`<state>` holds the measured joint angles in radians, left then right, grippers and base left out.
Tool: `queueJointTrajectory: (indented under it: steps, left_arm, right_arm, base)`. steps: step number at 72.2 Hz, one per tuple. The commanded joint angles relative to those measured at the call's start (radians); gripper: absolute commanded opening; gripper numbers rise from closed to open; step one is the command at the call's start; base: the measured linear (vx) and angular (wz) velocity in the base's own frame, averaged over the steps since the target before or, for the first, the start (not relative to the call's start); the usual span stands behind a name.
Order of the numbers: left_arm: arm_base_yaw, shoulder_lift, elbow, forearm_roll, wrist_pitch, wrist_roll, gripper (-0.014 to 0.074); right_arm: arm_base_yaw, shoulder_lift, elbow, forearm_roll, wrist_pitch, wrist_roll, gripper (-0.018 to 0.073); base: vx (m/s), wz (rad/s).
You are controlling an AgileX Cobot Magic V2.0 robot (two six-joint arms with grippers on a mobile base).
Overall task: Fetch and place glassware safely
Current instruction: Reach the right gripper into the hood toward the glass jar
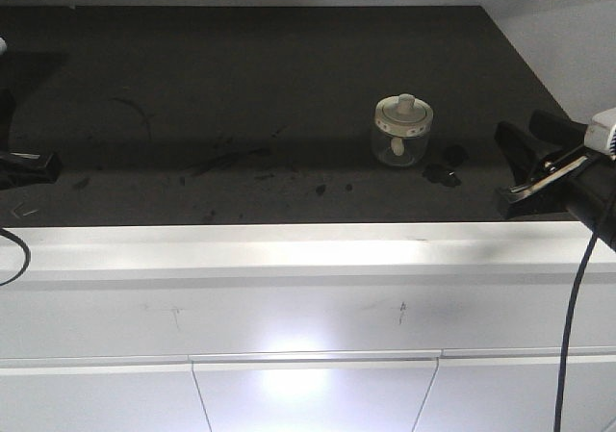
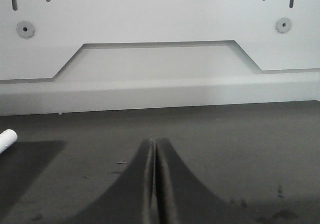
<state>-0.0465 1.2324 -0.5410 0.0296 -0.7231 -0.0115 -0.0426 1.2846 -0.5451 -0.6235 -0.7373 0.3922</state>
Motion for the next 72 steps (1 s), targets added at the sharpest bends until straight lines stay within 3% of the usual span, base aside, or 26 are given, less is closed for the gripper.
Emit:
queueJointTrajectory:
  steps: [1,10,33,44,63,72]
  left_arm:
    - [0.000,-0.022,-0.030,-0.005,-0.065,-0.007,-0.0001]
    - [0.000,-0.022,-0.030,-0.005,-0.065,-0.007,-0.0001]
    - [0.000,-0.022,-0.030,-0.005,-0.065,-0.007,-0.0001]
    - [0.000,-0.022,-0.030,-0.005,-0.065,-0.007,-0.0001]
    - [0.000,-0.022,-0.030,-0.005,-0.065,-0.007,0.0000]
    - [0.000,-0.022,-0.030,-0.005,-0.065,-0.007,0.0000]
  right_arm:
    - [0.000,-0.024,-0.027,0.017,-0.057,0.008,0.0503]
    - [0.000,-0.012,-0.027,0.017,-0.059,0.016,0.0585]
    - [0.000,0.136,-0.149,0.001,-0.080,0.048,0.0568]
    - [0.005,0.250,-0.285,-0.067,-0.084,0.105,0.0568]
    - [0.134,0.464,-0.562,-0.097,0.009,0.122,0.0568]
    - [0.156,0.536,-0.666,-0.055,0.081,0.127,0.0568]
  base:
    - [0.00,0.00]
    - [0.00,0.00]
    - [0.00,0.00]
    - [0.00,0.00]
    - [0.00,0.00]
    - [0.00,0.00]
